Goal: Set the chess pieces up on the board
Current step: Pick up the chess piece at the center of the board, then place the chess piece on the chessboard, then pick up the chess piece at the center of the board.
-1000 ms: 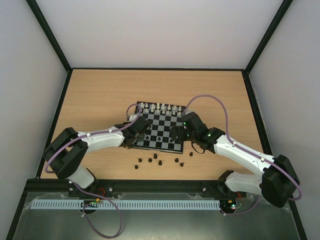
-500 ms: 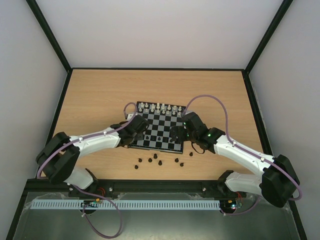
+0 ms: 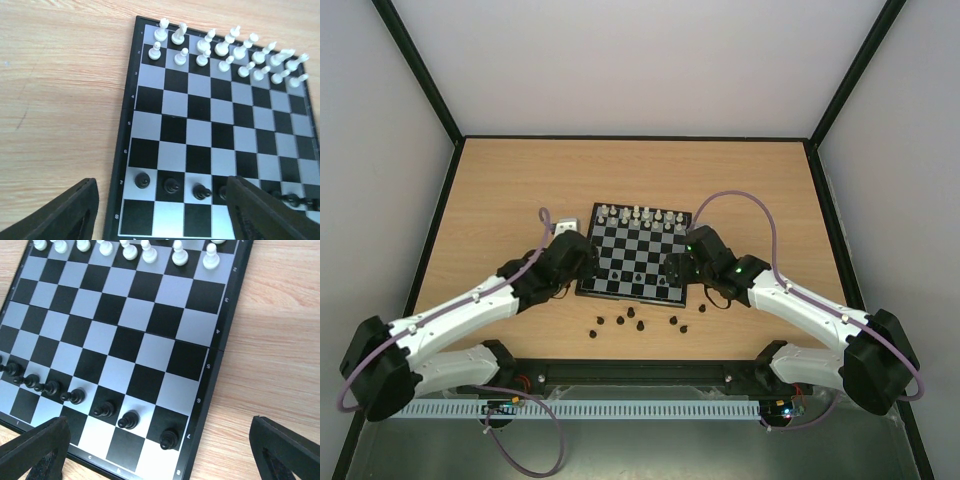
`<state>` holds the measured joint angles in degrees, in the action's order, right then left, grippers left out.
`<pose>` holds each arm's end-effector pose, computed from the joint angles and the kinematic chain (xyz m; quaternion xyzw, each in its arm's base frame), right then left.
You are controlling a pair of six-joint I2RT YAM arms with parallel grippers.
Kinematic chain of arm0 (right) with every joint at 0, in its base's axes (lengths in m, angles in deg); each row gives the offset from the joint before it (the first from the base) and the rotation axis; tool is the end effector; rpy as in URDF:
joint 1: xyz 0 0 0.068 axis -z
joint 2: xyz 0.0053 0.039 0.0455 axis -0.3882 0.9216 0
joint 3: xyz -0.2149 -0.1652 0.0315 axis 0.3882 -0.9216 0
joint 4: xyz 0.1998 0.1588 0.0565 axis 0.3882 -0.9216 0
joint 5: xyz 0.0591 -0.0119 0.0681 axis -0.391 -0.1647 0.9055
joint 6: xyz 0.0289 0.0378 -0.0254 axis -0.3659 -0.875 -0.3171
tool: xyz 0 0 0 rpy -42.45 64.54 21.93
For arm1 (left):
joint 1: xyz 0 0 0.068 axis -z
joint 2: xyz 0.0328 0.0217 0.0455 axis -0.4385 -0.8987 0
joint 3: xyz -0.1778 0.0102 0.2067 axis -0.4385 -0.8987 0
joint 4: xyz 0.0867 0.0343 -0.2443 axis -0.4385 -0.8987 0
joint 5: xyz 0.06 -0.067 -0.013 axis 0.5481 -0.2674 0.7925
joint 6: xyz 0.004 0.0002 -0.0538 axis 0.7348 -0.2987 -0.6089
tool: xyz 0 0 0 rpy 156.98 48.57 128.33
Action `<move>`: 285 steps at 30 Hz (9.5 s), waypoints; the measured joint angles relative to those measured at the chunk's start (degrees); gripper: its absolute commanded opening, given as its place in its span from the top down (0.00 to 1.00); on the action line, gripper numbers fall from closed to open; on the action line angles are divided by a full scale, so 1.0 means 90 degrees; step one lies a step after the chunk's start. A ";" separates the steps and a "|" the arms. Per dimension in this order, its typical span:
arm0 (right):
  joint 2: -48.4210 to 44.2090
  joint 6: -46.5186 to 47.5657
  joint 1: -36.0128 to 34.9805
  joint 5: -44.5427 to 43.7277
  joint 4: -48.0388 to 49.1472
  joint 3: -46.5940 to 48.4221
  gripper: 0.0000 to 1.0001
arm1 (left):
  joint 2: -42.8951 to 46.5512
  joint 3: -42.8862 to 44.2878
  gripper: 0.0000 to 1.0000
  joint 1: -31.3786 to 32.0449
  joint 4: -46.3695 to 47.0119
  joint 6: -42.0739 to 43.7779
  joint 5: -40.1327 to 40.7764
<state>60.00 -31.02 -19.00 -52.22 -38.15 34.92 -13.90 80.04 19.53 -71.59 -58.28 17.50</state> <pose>0.1896 0.1608 0.2360 -0.0483 0.8950 0.1900 0.4006 0.1753 -0.1607 0.2391 -0.0401 0.9043 -0.1516 0.3970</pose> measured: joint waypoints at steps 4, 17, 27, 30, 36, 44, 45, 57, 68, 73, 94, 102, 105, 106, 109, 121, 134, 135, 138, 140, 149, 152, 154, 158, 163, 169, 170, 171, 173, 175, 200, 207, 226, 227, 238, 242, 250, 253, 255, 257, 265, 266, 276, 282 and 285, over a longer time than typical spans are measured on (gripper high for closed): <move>-0.0063 -0.0270 0.0000 -0.0058 -0.0257 0.0000 0.01 | 0.0542 -0.0272 0.08 0.0029 0.0010 0.0066 -0.0143; -0.1013 -0.1372 0.0012 -0.0039 -0.0906 -0.0738 0.01 | 0.1316 -0.0954 0.01 0.0049 0.0141 0.0131 -0.0627; -0.0969 -0.1834 0.0017 -0.0010 -0.1200 -0.0984 0.28 | 0.1520 -0.1273 0.01 0.0051 0.0517 0.0206 -0.1010; -0.0695 -0.1897 0.0017 -0.0058 -0.1270 -0.0981 0.34 | 0.1457 -0.1273 0.01 0.0051 0.0651 0.0243 -0.1064; -0.0427 -0.1931 0.0017 -0.0138 -0.1350 -0.0962 0.48 | 0.1316 -0.1273 0.01 0.0051 0.0765 0.0306 -0.1112; 0.0121 -0.1945 -0.0155 -0.0226 -0.1360 -0.0889 0.54 | 0.0889 -0.1268 0.01 0.0051 0.0865 0.0386 -0.1120; 0.0141 -0.1948 -0.0187 -0.0236 -0.1360 -0.0884 0.56 | 0.0845 -0.1268 0.01 0.0051 0.0879 0.0393 -0.1120; 0.0170 -0.2234 -0.0554 -0.0386 -0.1496 -0.0879 0.78 | 0.0678 -0.1263 0.01 0.0051 0.0984 0.0474 -0.1149; 0.0350 -0.2363 -0.0668 -0.0420 -0.1559 -0.0884 0.84 | 0.0872 -0.1268 0.01 0.0049 0.0984 0.0510 -0.1146; 0.0372 -0.2346 -0.0695 -0.0427 -0.1649 -0.0884 0.98 | 0.0903 -0.1275 0.01 0.0046 0.0981 0.0508 -0.1144; 0.0726 -0.2132 -0.1209 -0.0483 -0.1897 0.0401 0.99 | 0.0986 -0.1290 0.01 -0.0095 0.0971 0.0508 -0.1117; 0.1416 -0.1909 -0.1229 -0.0500 -0.1889 0.0673 0.98 | 0.1059 -0.1314 0.01 -0.0143 0.0952 0.0503 -0.1090; 0.1498 -0.1838 -0.1229 -0.0520 -0.1887 0.0787 0.97 | 0.1059 -0.1321 0.01 -0.0165 0.0923 0.0503 -0.1083; 0.1528 -0.1809 -0.1229 -0.0525 -0.1877 0.0823 0.97 | 0.1059 -0.1321 0.01 -0.0165 0.0920 0.0503 -0.1073; 0.1620 -0.1766 -0.1229 -0.0525 -0.1834 0.0867 0.96 | 0.1061 -0.1321 0.01 -0.0170 0.0918 0.0500 -0.1069; 0.1877 -0.1637 -0.1231 -0.0554 -0.1768 0.0908 0.93 | 0.1103 -0.1324 0.01 -0.0177 0.0901 0.0457 -0.1047; 0.2113 -0.1583 -0.1229 -0.0551 -0.1661 0.0933 0.84 | 0.1105 -0.1345 0.01 -0.0228 0.0882 0.0457 -0.1015; 0.2115 -0.1581 -0.1231 -0.0554 -0.1654 0.0933 0.84 | 0.1105 -0.1345 0.01 -0.0233 0.0884 0.0459 -0.1015; 0.2120 -0.1579 -0.1229 -0.0551 -0.1647 0.0933 0.80 | 0.1105 -0.1345 0.01 -0.0236 0.0882 0.0457 -0.1015; 0.2120 -0.1564 -0.1229 -0.0549 -0.1644 0.0933 0.77 | 0.1105 -0.1345 0.01 -0.0236 0.0882 0.0459 -0.1015; 0.1717 -0.1508 -0.1231 -0.0444 -0.1630 0.0928 0.52 | 0.1105 -0.1345 0.01 -0.0248 0.0809 0.0457 -0.1018; 0.1348 -0.1489 -0.1231 -0.0362 -0.1593 0.0918 0.46 | 0.1105 -0.1343 0.01 -0.0248 0.0719 0.0454 -0.1018; 0.1073 -0.1460 -0.1231 -0.0270 -0.1523 0.0874 0.44 | 0.1105 -0.1341 0.01 -0.0248 0.0627 0.0452 -0.1022; 0.0391 -0.1336 -0.1231 0.0126 -0.1234 0.0668 0.32 | 0.1107 -0.1341 0.01 -0.0248 0.0442 0.0437 -0.1120; -0.0376 -0.1166 -0.1231 0.0500 -0.1001 0.0559 0.19 | 0.1076 -0.1341 0.01 0.0053 0.0226 0.0328 -0.1292; -0.0928 -0.0920 -0.1234 0.0673 -0.0782 0.0165 0.01 | 0.0597 -0.1224 0.01 0.1071 -0.0058 -0.0287 -0.1168; -0.0959 -0.0913 -0.1234 0.0692 -0.0767 0.0092 0.01 | 0.0556 -0.1224 0.01 0.1180 -0.0102 -0.0386 -0.1141; -0.0986 -0.0899 -0.1234 0.0702 -0.0741 0.0010 0.02 | 0.0500 -0.1222 0.01 0.1355 -0.0172 -0.0551 -0.1061; -0.1008 -0.0872 -0.1234 0.0726 -0.0699 -0.0143 0.01 | 0.0386 -0.1175 0.01 0.1690 -0.0393 -0.0894 -0.0894; -0.1018 -0.0857 -0.1234 0.0743 -0.0641 -0.0277 0.01 | 0.0284 -0.1076 0.01 0.2059 -0.0617 -0.1265 -0.0724; -0.1579 -0.0464 -0.1234 0.0942 -0.0206 -0.0850 0.01 | -0.0289 -0.0588 0.01 0.4022 -0.1328 -0.3390 0.0556; -0.1566 -0.0515 -0.1234 0.0500 -0.0206 -0.0848 0.01 | 0.0053 -0.0950 0.01 0.4082 -0.1025 -0.3349 0.0823; -0.0321 -0.1107 -0.1234 -0.0117 -0.0350 0.0551 0.01 | 0.1552 -0.1875 0.01 0.4673 -0.0435 -0.2701 0.1013; -0.0301 -0.1127 -0.1234 -0.0158 -0.0384 0.0634 0.01 | 0.1698 -0.1928 0.01 0.4675 -0.0432 -0.2701 0.1015; -0.0328 -0.1282 -0.1234 -0.0270 -0.0522 0.0741 0.01 | 0.2125 -0.2164 0.01 0.4709 -0.0386 -0.2681 0.1042; -0.0576 -0.1345 -0.1234 -0.0265 -0.0534 0.0629 0.01 | 0.2123 -0.2164 0.01 0.4731 -0.0347 -0.2684 0.1039; -0.1474 -0.1377 -0.1234 -0.0272 -0.0551 -0.0010 0.01 | 0.1644 -0.2161 0.07 0.4731 -0.0393 -0.2883 0.1175; -0.1659 -0.1360 -0.1234 -0.0270 -0.0549 -0.0289 0.01 | 0.1292 -0.2149 0.16 0.4731 -0.0588 -0.3111 0.1285; -0.1744 -0.1331 -0.1234 -0.0270 -0.0551 -0.0430 0.01 | 0.1073 -0.2113 0.20 0.4731 -0.0707 -0.3218 0.1341; -0.1792 -0.1282 -0.1234 -0.0270 -0.0549 -0.0515 0.01 | 0.0848 -0.2004 0.25 0.4731 -0.0838 -0.3325 0.1389; -0.1872 -0.0962 -0.1234 -0.0226 -0.0500 -0.0629 0.01 | -0.0104 -0.1110 0.45 0.4549 -0.1231 -0.3334 0.1377; -0.1894 -0.0920 -0.1234 -0.0226 -0.0486 -0.0656 0.02 | -0.0197 -0.1039 0.48 0.4478 -0.1207 -0.3218 0.1287; -0.2215 -0.0634 -0.1234 -0.0097 -0.0369 -0.0947 0.01 | -0.0345 -0.1020 0.57 0.4294 -0.1392 -0.2917 0.0692; -0.2215 -0.0561 -0.1234 -0.0039 -0.0265 -0.0957 0.01 | -0.0627 -0.1020 0.56 0.4257 -0.1455 -0.2919 0.0566; -0.2215 -0.0532 -0.1234 -0.0036 -0.0262 -0.0964 0.01 | -0.0697 -0.1020 0.55 0.4187 -0.1447 -0.2892 0.0544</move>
<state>40.07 -35.81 -30.11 -52.55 -40.51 26.24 -20.18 70.86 57.21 -84.61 -84.31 22.39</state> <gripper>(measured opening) 0.986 0.444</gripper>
